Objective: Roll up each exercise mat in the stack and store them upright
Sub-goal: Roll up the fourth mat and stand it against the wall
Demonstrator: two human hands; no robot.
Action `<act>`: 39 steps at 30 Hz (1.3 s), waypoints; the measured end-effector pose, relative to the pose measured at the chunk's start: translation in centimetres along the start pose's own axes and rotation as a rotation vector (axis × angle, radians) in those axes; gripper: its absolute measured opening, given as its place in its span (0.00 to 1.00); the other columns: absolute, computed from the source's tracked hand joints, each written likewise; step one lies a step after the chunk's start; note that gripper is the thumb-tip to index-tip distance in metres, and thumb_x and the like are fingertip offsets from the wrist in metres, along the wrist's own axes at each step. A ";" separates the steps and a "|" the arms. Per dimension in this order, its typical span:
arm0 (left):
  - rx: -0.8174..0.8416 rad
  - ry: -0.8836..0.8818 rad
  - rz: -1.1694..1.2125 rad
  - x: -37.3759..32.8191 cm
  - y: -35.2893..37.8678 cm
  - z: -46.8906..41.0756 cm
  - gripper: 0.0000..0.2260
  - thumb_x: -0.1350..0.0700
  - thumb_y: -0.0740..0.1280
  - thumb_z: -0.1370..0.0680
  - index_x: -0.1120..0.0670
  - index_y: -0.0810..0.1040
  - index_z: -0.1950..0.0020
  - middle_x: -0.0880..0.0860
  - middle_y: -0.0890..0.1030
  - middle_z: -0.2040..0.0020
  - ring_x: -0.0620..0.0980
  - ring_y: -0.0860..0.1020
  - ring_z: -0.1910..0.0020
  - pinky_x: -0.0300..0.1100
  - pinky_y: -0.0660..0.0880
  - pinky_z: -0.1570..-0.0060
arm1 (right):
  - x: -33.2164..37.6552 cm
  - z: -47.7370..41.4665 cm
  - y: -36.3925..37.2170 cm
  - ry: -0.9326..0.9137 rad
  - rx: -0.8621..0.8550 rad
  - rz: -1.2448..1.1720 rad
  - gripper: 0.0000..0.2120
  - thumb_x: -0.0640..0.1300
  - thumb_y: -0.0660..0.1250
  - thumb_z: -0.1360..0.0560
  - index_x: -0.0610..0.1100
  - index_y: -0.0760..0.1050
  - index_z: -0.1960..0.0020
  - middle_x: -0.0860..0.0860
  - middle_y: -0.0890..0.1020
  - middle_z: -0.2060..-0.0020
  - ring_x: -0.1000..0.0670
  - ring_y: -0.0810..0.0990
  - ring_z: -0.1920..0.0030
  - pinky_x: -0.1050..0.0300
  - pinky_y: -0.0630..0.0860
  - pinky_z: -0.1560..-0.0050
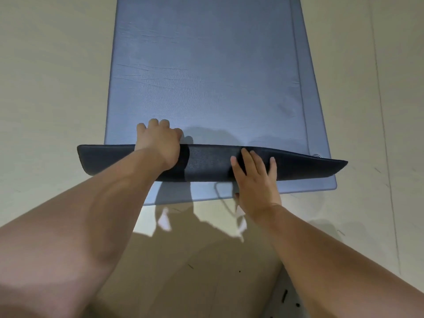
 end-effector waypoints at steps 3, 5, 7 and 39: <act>-0.195 0.026 -0.038 -1.3 -1.2 1.5 0.18 0.60 0.64 0.25 0.50 0.74 0.35 0.54 0.72 0.44 0.58 0.70 0.44 0.50 0.65 0.46 | -0.7 -2.0 0.0 -0.038 0.069 -0.055 0.39 0.48 0.64 0.17 0.50 0.43 0.15 0.46 0.47 0.16 0.43 0.47 0.16 0.30 0.46 0.20; -0.219 0.118 -0.039 -3.0 -1.0 2.8 0.17 0.62 0.61 0.26 0.51 0.75 0.38 0.54 0.72 0.46 0.57 0.70 0.46 0.48 0.62 0.50 | -1.2 -3.0 -0.1 -0.073 0.117 -0.093 0.39 0.46 0.65 0.18 0.51 0.44 0.16 0.48 0.47 0.16 0.45 0.46 0.16 0.33 0.46 0.20; -0.165 0.186 -0.031 -5.0 0.4 4.3 0.14 0.59 0.60 0.23 0.52 0.75 0.38 0.54 0.71 0.44 0.57 0.69 0.44 0.48 0.62 0.50 | -1.2 -3.5 0.0 -0.094 0.139 -0.122 0.40 0.46 0.67 0.19 0.52 0.47 0.16 0.49 0.49 0.16 0.45 0.47 0.16 0.33 0.46 0.20; 0.531 0.277 0.570 1.0 1.2 3.2 0.21 0.51 0.76 0.24 0.42 0.75 0.34 0.41 0.77 0.51 0.48 0.76 0.50 0.44 0.68 0.47 | -2.3 -5.0 -5.6 -0.103 0.592 -0.615 0.20 0.42 0.76 0.32 0.56 0.86 0.41 0.57 0.84 0.49 0.51 0.81 0.47 0.53 0.78 0.40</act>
Point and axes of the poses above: each hand's wrist, its own z-axis away from the middle knuckle, its own y-axis out of the palm, x = y × z, the point moved 3 cm from there along -z, towards the middle knuckle
